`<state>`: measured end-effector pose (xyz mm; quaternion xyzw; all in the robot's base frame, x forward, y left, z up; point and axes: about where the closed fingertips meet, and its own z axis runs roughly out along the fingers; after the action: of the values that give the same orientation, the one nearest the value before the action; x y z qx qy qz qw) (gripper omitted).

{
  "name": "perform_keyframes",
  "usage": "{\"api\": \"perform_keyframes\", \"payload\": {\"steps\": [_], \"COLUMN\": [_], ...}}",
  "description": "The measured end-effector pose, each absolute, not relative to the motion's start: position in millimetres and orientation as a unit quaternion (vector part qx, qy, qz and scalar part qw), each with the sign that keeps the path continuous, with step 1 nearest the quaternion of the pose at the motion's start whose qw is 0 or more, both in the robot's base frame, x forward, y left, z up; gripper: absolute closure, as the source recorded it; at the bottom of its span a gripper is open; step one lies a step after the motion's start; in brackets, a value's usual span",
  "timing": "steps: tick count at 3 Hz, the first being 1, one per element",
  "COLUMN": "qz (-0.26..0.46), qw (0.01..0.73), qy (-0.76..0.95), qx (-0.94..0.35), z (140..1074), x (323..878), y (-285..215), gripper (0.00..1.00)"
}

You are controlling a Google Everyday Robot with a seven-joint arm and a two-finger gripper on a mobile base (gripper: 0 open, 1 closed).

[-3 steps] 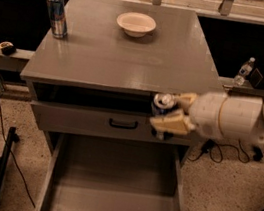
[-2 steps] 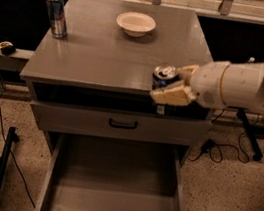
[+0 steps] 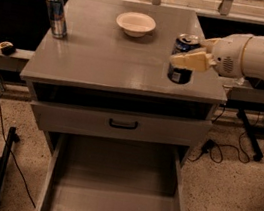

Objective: Pick pepsi can from middle drawer and place on counter

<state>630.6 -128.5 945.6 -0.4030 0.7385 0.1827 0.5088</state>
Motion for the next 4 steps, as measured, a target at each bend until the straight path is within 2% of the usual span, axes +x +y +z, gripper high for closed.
{"api": "perform_keyframes", "payload": {"steps": [1,2,4], "qz": [0.189,0.197,0.198], "qw": [0.515,0.501,0.493], "qy": [0.754,0.768,0.776], "qx": [-0.362,-0.347,-0.341], "z": [925,897,888], "x": [674,708,716], "y": [-137,-134,-136], "gripper": [1.0,0.81,0.34]}}
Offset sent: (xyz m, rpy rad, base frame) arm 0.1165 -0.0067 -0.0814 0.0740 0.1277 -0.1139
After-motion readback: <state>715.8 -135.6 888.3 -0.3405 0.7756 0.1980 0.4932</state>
